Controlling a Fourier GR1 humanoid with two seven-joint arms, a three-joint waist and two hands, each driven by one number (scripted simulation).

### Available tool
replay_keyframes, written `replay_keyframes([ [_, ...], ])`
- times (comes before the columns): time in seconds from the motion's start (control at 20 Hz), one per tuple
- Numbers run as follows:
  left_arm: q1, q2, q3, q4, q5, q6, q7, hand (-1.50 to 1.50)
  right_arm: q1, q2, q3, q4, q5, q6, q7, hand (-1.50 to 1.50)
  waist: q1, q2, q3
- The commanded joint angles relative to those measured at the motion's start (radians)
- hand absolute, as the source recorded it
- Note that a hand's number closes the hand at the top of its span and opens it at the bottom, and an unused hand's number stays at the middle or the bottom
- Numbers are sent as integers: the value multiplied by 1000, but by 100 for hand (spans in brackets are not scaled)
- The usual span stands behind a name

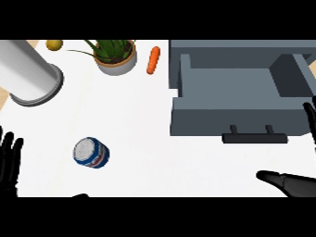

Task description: Pick up the can, place it into the drawer and close the drawer

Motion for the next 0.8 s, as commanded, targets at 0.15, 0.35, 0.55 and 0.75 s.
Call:
replay_keyframes([
  [0.15,-50,-2,-47,226,32,88,-116,-150,75,17,12,-82,13,16,9,-150,-3,0,-1],
  [0.35,13,-2,-60,281,47,107,-196,-150,54,-2,-54,-48,-41,42,-17,-150,0,0,0],
  [0.55,-15,-2,-141,430,38,195,-306,-150,2,-17,-78,-1,-41,42,-13,-150,1,1,0],
  [0.75,38,-2,-98,449,85,191,-378,-150,116,-24,-124,-87,-116,116,-32,-150,-2,-1,0],
])
